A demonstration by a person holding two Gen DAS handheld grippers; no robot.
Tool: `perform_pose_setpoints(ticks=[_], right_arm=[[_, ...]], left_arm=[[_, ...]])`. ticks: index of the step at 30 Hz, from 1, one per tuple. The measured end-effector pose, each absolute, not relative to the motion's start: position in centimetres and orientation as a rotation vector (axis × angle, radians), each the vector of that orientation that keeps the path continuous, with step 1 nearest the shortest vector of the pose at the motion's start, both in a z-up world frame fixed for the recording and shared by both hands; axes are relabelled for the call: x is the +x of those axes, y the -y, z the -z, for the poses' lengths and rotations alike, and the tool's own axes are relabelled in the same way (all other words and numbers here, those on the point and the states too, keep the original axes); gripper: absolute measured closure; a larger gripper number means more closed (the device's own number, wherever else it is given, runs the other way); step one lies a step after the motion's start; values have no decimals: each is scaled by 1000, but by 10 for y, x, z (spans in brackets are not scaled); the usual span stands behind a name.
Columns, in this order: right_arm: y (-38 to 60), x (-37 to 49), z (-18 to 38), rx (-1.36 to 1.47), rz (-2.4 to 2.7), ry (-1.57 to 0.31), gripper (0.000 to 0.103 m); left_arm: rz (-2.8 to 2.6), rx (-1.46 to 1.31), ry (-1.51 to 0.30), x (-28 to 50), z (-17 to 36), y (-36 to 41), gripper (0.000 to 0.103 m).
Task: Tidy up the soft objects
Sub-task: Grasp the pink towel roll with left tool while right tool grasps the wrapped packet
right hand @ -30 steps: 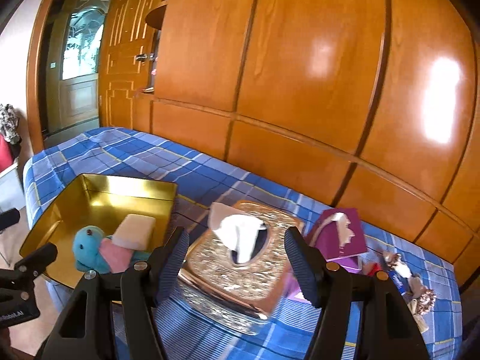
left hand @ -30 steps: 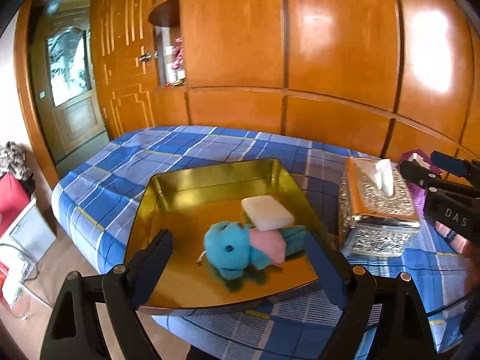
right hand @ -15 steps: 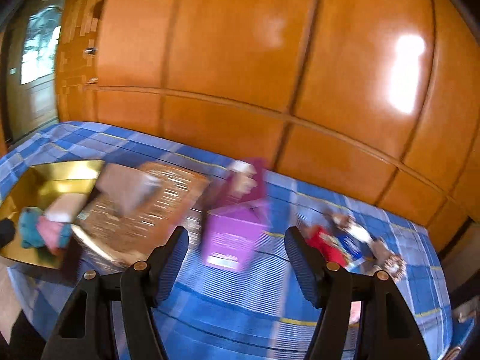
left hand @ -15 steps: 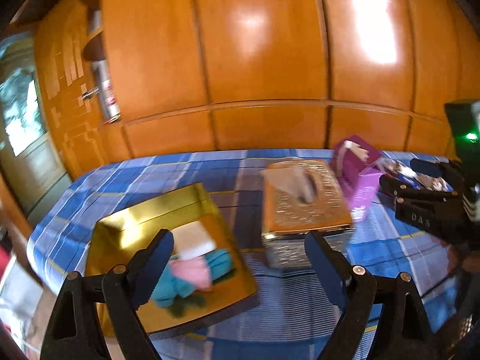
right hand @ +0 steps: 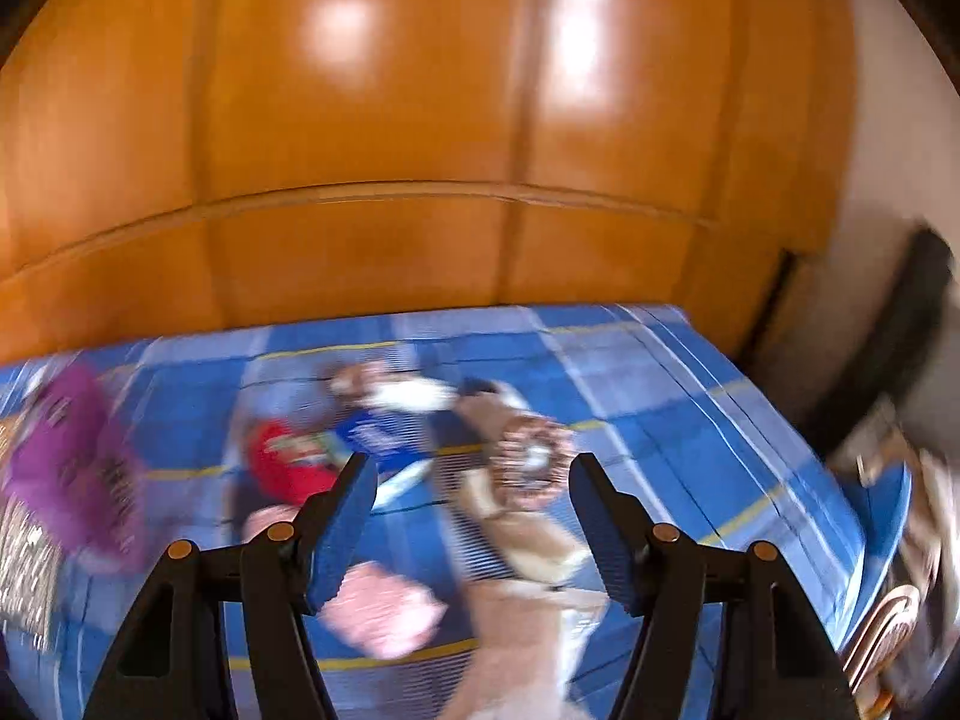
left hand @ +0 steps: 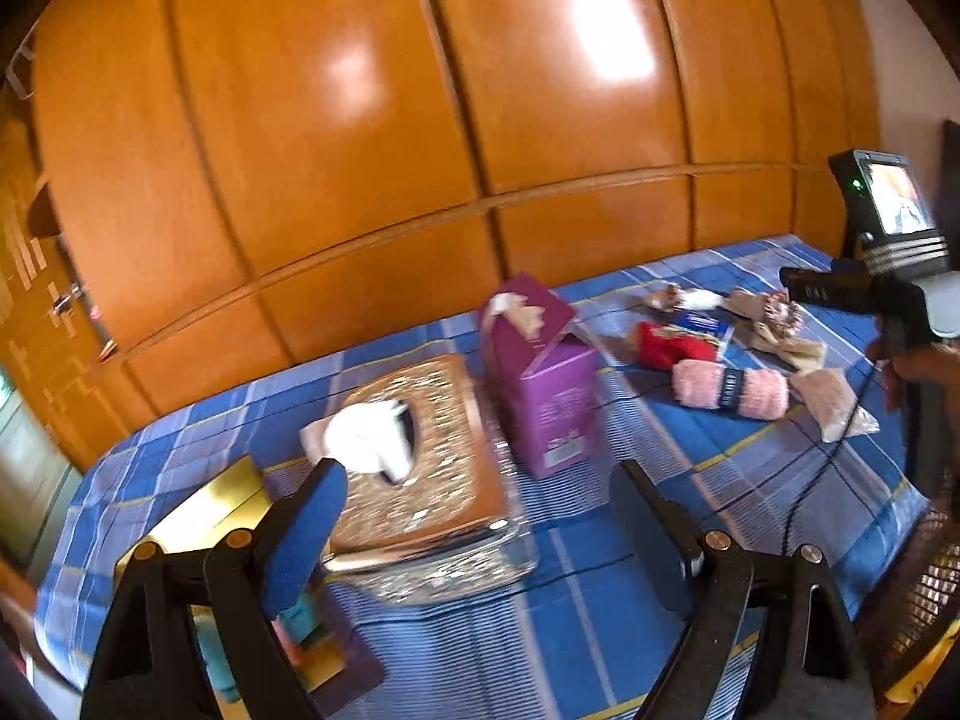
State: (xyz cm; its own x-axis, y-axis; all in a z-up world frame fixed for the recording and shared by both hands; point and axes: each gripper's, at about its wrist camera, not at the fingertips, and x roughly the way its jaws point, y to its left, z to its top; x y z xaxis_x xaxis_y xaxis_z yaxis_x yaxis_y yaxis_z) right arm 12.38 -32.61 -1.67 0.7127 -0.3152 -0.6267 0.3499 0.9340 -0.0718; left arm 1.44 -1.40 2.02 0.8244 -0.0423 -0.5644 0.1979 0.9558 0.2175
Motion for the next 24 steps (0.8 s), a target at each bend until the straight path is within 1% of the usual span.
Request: perform_pose_setpoints(ticks=[6,10,11,13,14,16,19,24], right_arm=[[395,111,28,373,513,-679,36],[419,104,39,517,537,-709,36],[423,102,41,541,538,-715,36],[427,101,45,576,534,-724,36],[426,100,46,583,531,-727,36],[425,100,47,593,519,-737,36],[425,103,50,605,500,-741,36],[428,102,51,646,476,-739,36]], left_arm=[[225,289,-632,34,-16,54,14],[312,287,-655,46,-14,86,15],[327,290,-656,49,-13,92,16],[369,300,-671,58,-9,110,22],[384,296,-696,63,-5,118,24],[447,235,-799,81,7,135,32],[480,158,-921,107,26,155,38],[475,41,-1047,144,57,184,38]])
